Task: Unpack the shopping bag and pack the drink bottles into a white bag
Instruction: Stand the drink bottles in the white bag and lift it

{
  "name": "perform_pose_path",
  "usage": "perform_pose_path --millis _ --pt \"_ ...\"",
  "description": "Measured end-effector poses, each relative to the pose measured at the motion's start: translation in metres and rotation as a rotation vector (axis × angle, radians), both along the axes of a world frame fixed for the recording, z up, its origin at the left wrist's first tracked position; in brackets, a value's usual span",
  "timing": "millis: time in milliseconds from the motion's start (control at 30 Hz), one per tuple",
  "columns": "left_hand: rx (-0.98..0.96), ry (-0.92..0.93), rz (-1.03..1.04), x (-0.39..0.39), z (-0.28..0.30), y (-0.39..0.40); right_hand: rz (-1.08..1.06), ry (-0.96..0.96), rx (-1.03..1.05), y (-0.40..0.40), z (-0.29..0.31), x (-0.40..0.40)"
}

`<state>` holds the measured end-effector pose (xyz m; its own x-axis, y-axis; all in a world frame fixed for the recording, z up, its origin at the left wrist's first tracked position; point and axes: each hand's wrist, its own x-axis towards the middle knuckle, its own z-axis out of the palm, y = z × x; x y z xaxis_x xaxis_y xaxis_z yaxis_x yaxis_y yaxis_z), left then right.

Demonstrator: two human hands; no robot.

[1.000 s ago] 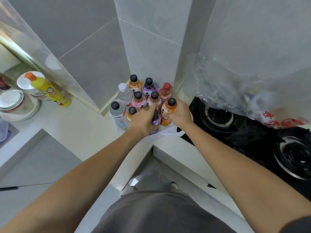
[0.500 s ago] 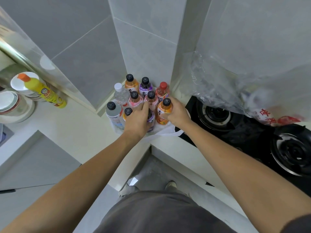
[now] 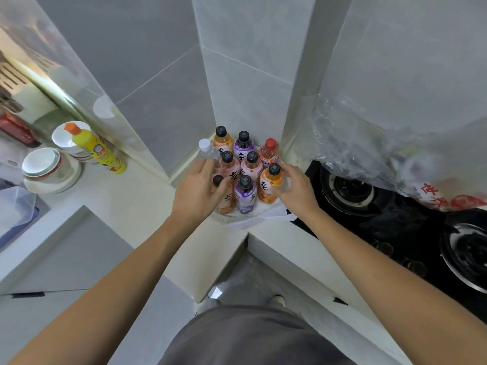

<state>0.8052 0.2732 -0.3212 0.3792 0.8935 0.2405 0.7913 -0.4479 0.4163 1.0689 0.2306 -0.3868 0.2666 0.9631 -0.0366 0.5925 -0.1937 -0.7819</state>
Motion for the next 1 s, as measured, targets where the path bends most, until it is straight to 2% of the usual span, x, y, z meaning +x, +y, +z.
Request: perform_pose_path --millis 167,300,367,467,667,800,900,1000 --pt "0.025 0.049 0.081 -0.030 0.003 0.010 -0.026 -0.176 -0.015 -0.007 -0.006 0.002" --pt "-0.036 0.036 0.116 -0.054 -0.007 0.030 -0.121 -0.308 -0.090 -0.009 -0.014 -0.002" --pt "-0.126 0.024 0.119 -0.064 -0.018 0.049 -0.166 -0.334 -0.146 -0.008 -0.014 -0.006" --pt "-0.409 -0.034 0.094 -0.074 -0.036 0.079 -0.244 -0.355 -0.264 -0.009 -0.019 -0.009" --pt "-0.718 -0.006 0.029 -0.077 -0.062 0.130 -0.456 -0.208 -0.420 -0.007 -0.019 -0.019" --pt "-0.920 -0.029 0.063 -0.074 -0.079 0.151 -0.654 -0.081 -0.417 -0.007 -0.020 -0.027" --pt "-0.979 -0.066 0.057 -0.075 -0.091 0.160 -0.811 0.075 -0.373 -0.007 -0.015 -0.034" --pt "-0.992 -0.100 0.015 -0.072 -0.101 0.170 -0.829 0.255 -0.280 -0.009 -0.008 -0.040"
